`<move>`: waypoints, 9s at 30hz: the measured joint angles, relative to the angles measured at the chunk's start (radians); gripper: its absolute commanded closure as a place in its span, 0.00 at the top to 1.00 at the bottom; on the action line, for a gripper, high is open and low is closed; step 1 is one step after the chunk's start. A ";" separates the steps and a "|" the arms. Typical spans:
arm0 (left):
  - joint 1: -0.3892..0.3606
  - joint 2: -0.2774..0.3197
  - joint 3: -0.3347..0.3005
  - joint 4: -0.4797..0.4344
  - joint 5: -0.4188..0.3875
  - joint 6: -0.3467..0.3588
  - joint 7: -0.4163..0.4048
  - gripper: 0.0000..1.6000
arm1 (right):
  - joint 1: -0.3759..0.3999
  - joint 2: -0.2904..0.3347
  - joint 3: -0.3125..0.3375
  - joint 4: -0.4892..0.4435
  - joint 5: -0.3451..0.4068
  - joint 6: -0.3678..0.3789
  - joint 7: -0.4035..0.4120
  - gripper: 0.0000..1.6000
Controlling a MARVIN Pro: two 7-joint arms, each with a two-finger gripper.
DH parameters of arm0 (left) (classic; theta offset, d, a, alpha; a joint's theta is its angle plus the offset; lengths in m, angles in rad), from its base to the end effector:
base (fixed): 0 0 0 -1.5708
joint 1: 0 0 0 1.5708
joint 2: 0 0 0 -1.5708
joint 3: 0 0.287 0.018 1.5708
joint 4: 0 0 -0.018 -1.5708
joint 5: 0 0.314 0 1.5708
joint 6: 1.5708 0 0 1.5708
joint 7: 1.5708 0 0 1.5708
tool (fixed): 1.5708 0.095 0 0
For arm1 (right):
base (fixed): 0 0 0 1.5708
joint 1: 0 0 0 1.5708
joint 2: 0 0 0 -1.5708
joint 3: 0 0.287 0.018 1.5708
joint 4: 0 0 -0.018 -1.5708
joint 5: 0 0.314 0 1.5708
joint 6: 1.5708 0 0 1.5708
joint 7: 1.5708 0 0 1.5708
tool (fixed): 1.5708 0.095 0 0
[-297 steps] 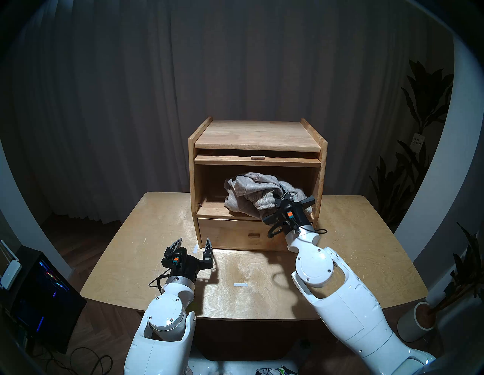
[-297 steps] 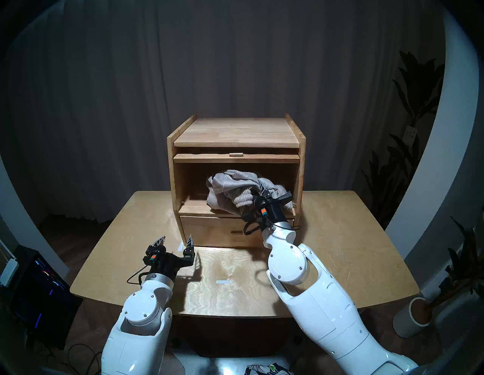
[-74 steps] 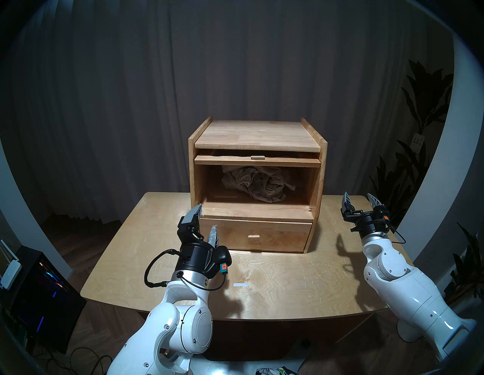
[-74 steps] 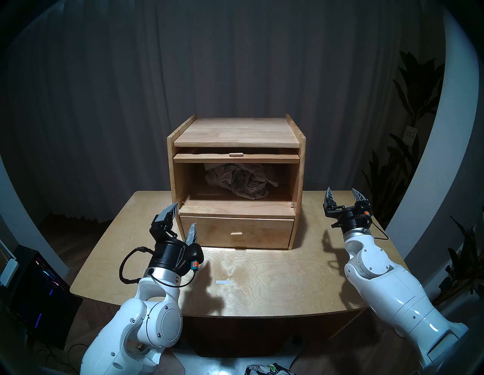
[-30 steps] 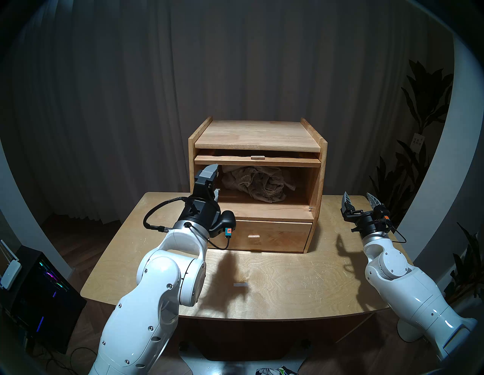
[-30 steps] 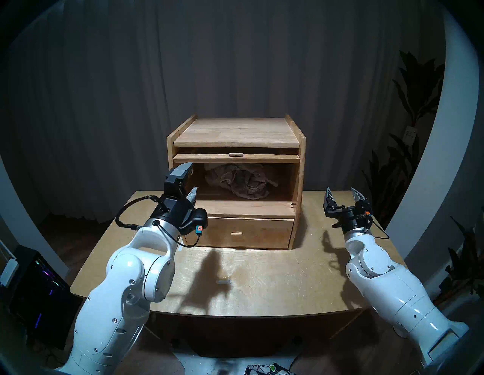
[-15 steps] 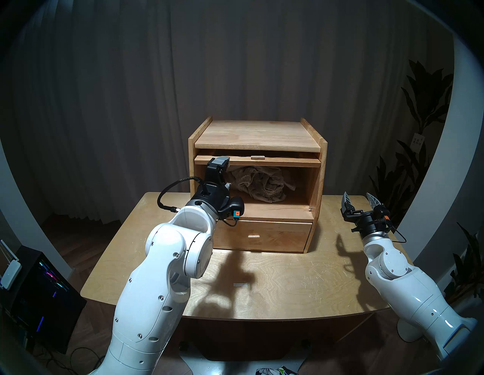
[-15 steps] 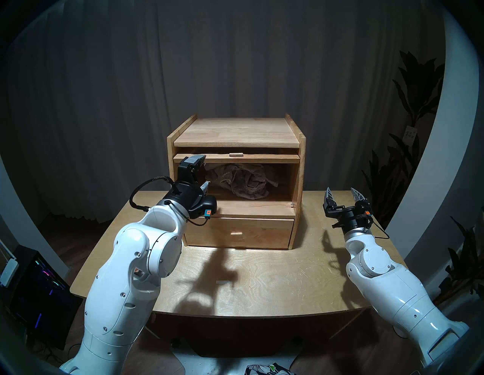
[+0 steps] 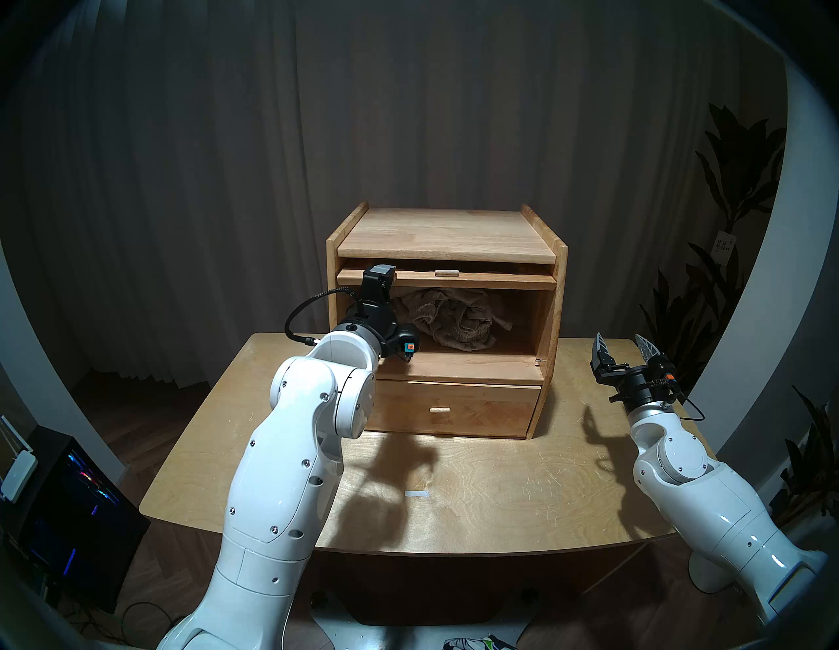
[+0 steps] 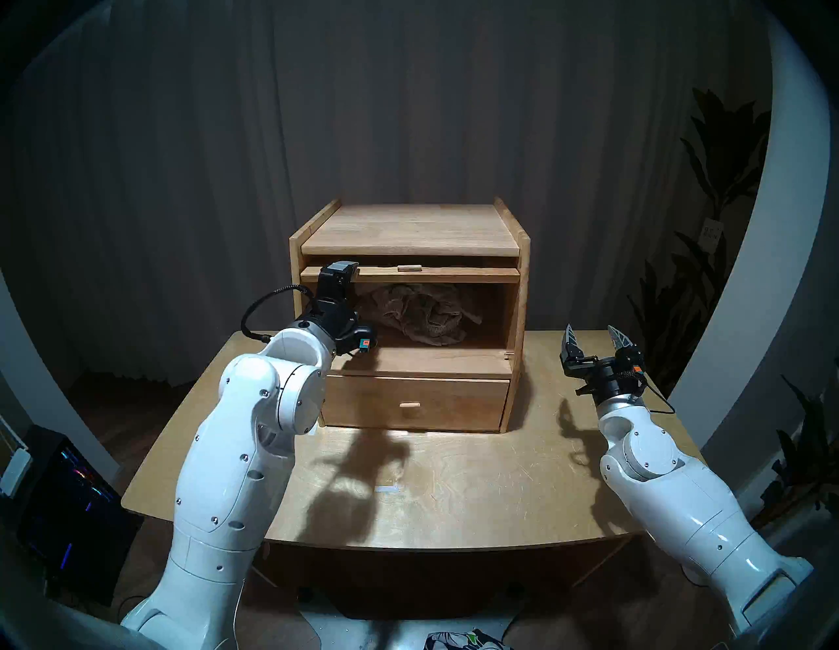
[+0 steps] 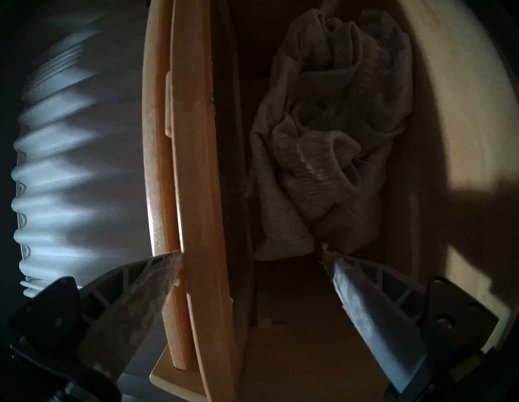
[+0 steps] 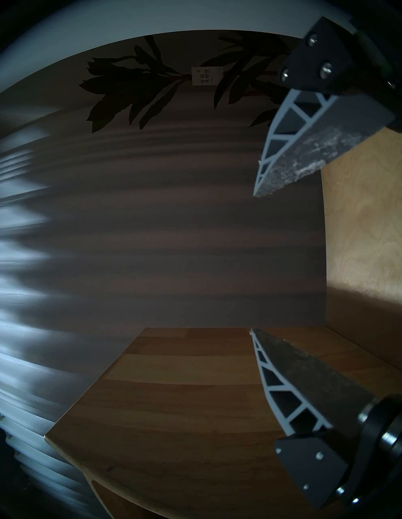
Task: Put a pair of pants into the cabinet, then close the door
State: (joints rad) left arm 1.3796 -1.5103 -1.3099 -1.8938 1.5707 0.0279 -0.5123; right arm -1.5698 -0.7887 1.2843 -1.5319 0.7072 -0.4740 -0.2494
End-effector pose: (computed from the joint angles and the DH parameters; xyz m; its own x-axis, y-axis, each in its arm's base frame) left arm 0.4374 -0.0911 -0.1478 -0.2186 -0.9714 -0.0931 0.0041 0.0945 -0.9955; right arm 0.4097 -0.1618 -0.2669 -0.2499 0.0093 0.9682 -0.0497 -0.9988 -0.0033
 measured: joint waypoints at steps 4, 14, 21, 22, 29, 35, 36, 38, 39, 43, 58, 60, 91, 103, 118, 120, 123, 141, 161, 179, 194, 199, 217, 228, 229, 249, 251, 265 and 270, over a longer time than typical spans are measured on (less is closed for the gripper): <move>-0.029 -0.021 -0.007 0.033 0.021 -0.010 -0.009 1.00 | 0.000 0.000 0.000 0.000 0.001 0.000 0.000 1.00; -0.110 -0.077 -0.019 0.113 0.105 -0.040 -0.007 0.00 | 0.001 0.000 0.000 0.000 0.001 0.000 -0.005 1.00; -0.175 -0.103 -0.014 0.162 0.168 -0.069 -0.037 0.00 | 0.001 0.000 0.000 -0.001 -0.006 -0.002 -0.017 1.00; -0.181 -0.103 -0.014 0.166 0.168 -0.073 -0.044 0.00 | 0.000 0.000 0.000 -0.001 -0.007 -0.002 -0.019 1.00; -0.196 -0.099 -0.021 0.161 0.133 -0.108 -0.089 0.00 | 0.000 0.000 0.000 -0.003 -0.016 -0.004 -0.032 1.00; -0.142 -0.097 -0.019 0.097 0.099 -0.120 -0.077 0.00 | 0.000 0.000 0.000 -0.003 -0.020 -0.005 -0.038 1.00; -0.127 -0.097 -0.017 0.081 0.094 -0.121 -0.069 0.00 | 0.000 0.000 -0.001 -0.003 -0.021 -0.005 -0.039 1.00; -0.107 -0.097 -0.014 0.063 0.088 -0.121 -0.058 0.00 | 0.000 0.000 -0.001 -0.003 -0.021 -0.005 -0.040 1.00; -0.091 -0.096 -0.012 0.049 0.087 -0.120 -0.047 0.00 | 0.000 0.000 -0.001 -0.003 -0.022 -0.005 -0.041 1.00; -0.037 -0.093 -0.006 0.002 0.092 -0.109 -0.005 0.00 | 0.000 0.000 -0.001 -0.003 -0.024 -0.005 -0.044 1.00; 0.062 -0.106 0.055 -0.032 0.309 0.063 0.111 0.00 | 0.000 0.001 -0.002 -0.003 -0.027 -0.006 -0.042 1.00; 0.076 -0.102 0.073 -0.038 0.330 0.095 0.122 0.00 | 0.000 0.001 -0.002 -0.003 -0.027 -0.006 -0.041 1.00; 0.163 -0.019 0.224 -0.160 0.487 0.443 0.138 1.00 | 0.000 0.001 -0.001 -0.004 -0.023 -0.007 -0.034 1.00; 0.150 0.019 0.201 -0.261 0.294 0.252 0.008 1.00 | 0.000 0.001 -0.001 -0.004 -0.023 -0.008 -0.033 1.00; 0.017 -0.040 0.007 -0.067 0.175 0.083 -0.044 0.96 | 0.000 0.001 -0.001 -0.004 -0.022 -0.008 -0.032 1.00; -0.003 -0.054 -0.002 -0.035 0.161 0.071 -0.039 0.75 | 0.000 0.001 -0.001 -0.004 -0.022 -0.008 -0.032 1.00; -0.026 -0.069 -0.004 -0.004 0.142 0.059 -0.034 0.00 | 0.000 0.001 -0.001 -0.004 -0.022 -0.008 -0.032 1.00; 0.028 -0.086 0.007 -0.039 0.086 0.063 0.051 0.00 | 0.000 0.001 -0.001 -0.004 -0.022 -0.008 -0.032 1.00; 0.102 -0.101 0.011 -0.094 0.122 0.152 0.069 0.00 | 0.000 0.001 -0.001 -0.004 -0.021 -0.009 -0.032 1.00; 0.208 -0.044 0.112 -0.195 0.224 0.242 0.086 0.00 | 0.000 0.001 -0.001 -0.004 -0.021 -0.009 -0.032 1.00; 0.305 0.003 0.138 -0.286 0.260 0.275 0.106 0.00 | 0.000 0.001 -0.001 -0.004 -0.021 -0.009 -0.032 1.00; 0.345 0.025 0.152 -0.328 0.274 0.290 0.116 0.00 | 0.000 0.001 -0.001 -0.004 -0.021 -0.009 -0.031 1.00; 0.479 0.105 0.158 -0.447 0.281 0.354 0.171 0.00 | 0.000 0.001 -0.002 -0.004 -0.021 -0.009 -0.031 1.00; 0.588 0.102 0.037 -0.512 0.137 0.453 0.235 0.00 | 0.000 0.001 -0.002 -0.003 -0.021 -0.009 -0.031 1.00; 0.596 0.098 0.019 -0.515 0.109 0.459 0.238 0.00 | 0.000 0.001 -0.002 -0.003 -0.021 -0.009 -0.031 1.00; 0.593 0.042 -0.208 -0.414 -0.303 0.446 0.173 0.00 | 0.001 0.001 -0.006 0.005 -0.021 -0.008 -0.028 1.00; 0.576 0.038 -0.222 -0.406 -0.345 0.435 0.162 0.00 | 0.001 0.001 -0.006 0.006 -0.021 -0.008 -0.028 1.00; 0.459 -0.001 -0.264 -0.460 -0.582 0.353 0.141 0.00 | 0.006 0.004 -0.004 0.005 -0.026 -0.009 -0.026 1.00; 0.432 -0.017 -0.287 -0.476 -0.669 0.325 0.145 0.00 | 0.023 0.012 0.012 -0.009 -0.035 -0.011 -0.026 1.00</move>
State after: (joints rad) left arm 1.8119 -1.5276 -1.5966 -2.3701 0.9019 0.3526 -0.3676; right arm -1.5469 -0.7767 1.2959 -1.5412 0.6726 -0.4855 -0.2750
